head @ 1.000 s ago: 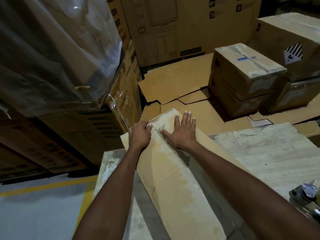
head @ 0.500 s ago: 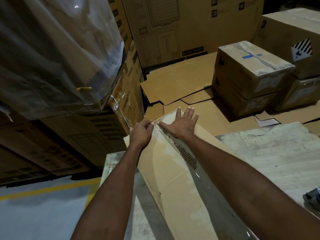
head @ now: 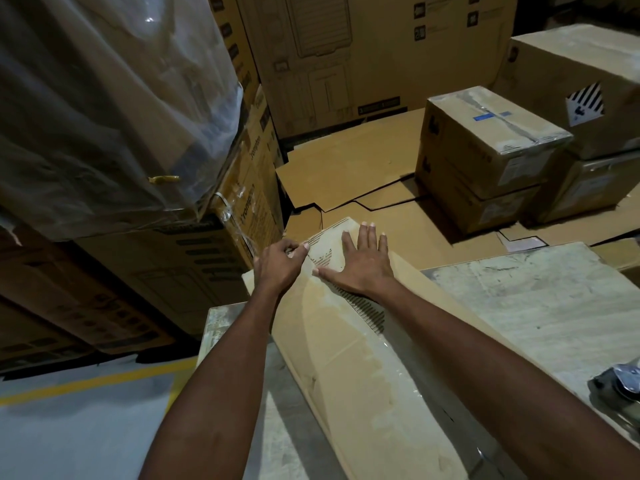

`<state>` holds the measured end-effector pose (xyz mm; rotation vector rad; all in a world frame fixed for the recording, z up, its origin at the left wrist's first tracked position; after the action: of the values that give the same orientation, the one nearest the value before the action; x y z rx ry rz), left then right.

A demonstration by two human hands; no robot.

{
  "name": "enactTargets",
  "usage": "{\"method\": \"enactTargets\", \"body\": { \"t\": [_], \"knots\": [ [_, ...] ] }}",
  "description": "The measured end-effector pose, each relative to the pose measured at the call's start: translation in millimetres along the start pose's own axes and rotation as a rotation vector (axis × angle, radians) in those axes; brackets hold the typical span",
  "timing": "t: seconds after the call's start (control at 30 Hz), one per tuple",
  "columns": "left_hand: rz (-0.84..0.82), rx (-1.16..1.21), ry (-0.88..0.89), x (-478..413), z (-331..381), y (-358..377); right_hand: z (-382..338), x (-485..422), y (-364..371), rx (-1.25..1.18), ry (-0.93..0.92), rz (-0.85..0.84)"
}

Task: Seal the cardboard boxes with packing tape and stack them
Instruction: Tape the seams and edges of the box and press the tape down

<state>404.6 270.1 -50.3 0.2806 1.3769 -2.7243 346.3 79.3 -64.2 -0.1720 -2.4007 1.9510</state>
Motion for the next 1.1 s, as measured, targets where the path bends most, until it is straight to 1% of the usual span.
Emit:
{"method": "enactTargets", "body": {
  "t": [0.13,0.3,0.47,0.63,0.67,0.73,0.8,0.87,1.0,1.1],
  "knots": [
    [-0.015,-0.052,0.039,0.7,-0.8,0.8,6.3,23.2,-3.8,-0.016,-0.058,-0.002],
    [-0.086,-0.135,0.090,2.7,-7.3,1.7,21.9,50.9,-9.2,-0.029,-0.108,-0.025],
    [-0.169,-0.324,0.180,18.6,-2.0,-2.8,44.1,86.5,-13.7,-0.037,-0.128,-0.061],
    [-0.231,-0.433,0.164,34.5,1.4,-4.5,70.1,130.6,-25.4,-0.073,-0.129,-0.110],
    [-0.247,-0.447,0.185,39.9,2.8,-3.8,75.0,139.3,-26.4,-0.074,-0.126,-0.118],
    [-0.263,-0.477,0.283,54.4,10.0,-2.6,81.5,152.7,-28.5,-0.073,-0.120,-0.106],
    [-0.292,-0.484,0.355,73.1,20.1,-0.1,83.4,160.2,-29.5,-0.065,-0.112,-0.077],
    [-0.329,-0.460,0.381,94.0,29.0,2.7,82.6,161.7,-28.6,-0.065,-0.109,-0.067],
    [-0.375,-0.368,0.411,136.5,45.7,8.7,80.8,162.7,-31.4,-0.048,-0.111,-0.057],
    [-0.372,-0.321,0.402,158.8,51.7,10.5,78.7,168.4,-36.5,-0.040,-0.138,-0.062]
  ]
}}
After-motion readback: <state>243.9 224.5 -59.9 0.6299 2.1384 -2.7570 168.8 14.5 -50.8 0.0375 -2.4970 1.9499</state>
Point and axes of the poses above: each hand's wrist, its own x-axis away from the middle knuckle, its own y-axis out of the palm, z = x × y, the point moved 4 cm from there along -x, towards the middle knuckle, and after that the axes turned 5 degrees about z, right-handed, at the moved point
